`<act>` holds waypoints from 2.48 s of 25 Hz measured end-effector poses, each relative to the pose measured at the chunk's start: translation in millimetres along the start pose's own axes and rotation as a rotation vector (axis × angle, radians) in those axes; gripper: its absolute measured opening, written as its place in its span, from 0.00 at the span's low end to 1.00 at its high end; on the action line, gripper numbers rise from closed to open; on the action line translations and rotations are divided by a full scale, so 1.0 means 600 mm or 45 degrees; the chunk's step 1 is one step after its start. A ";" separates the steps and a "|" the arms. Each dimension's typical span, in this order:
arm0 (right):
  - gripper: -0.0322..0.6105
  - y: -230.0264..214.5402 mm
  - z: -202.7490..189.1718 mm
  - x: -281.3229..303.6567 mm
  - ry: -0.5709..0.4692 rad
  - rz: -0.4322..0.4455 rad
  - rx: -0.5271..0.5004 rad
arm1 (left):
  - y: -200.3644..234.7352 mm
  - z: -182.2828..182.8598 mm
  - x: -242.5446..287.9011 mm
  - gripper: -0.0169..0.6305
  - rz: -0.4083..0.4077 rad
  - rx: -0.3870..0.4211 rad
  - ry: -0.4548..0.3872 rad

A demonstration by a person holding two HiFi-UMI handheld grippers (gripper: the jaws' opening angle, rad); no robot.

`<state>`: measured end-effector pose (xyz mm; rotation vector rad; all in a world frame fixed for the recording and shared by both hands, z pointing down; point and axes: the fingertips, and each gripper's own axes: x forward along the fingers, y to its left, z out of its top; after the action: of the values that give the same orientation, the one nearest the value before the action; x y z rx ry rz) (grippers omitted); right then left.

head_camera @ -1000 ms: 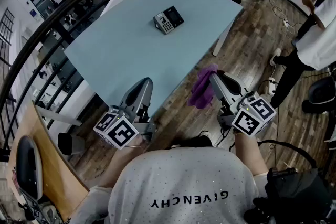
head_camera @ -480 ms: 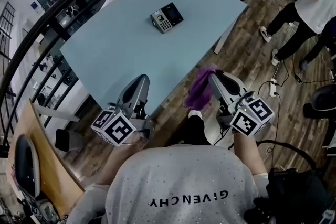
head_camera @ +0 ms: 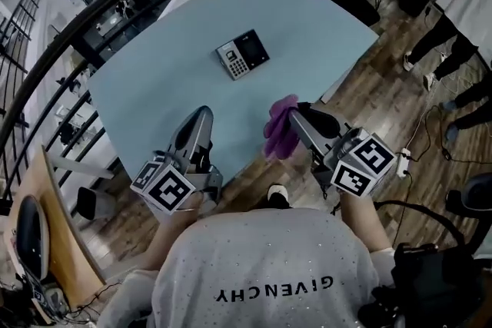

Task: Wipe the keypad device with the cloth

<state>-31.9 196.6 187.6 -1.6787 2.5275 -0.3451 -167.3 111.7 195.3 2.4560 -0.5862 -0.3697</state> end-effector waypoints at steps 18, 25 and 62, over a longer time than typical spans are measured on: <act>0.09 -0.253 0.078 0.070 -0.184 0.111 0.150 | 0.035 -0.035 0.131 0.03 0.224 0.147 -0.043; 0.09 -0.244 0.086 0.112 -0.236 0.179 0.092 | 0.042 -0.047 0.160 0.03 0.192 0.246 0.015; 0.09 -0.315 -0.224 0.518 0.423 0.285 0.137 | 0.421 -0.138 0.305 0.03 0.278 -0.100 0.150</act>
<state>-10.6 -140.4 378.6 -1.3799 2.8310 -0.7816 -59.5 -123.4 388.2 2.2927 -0.7648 -0.1562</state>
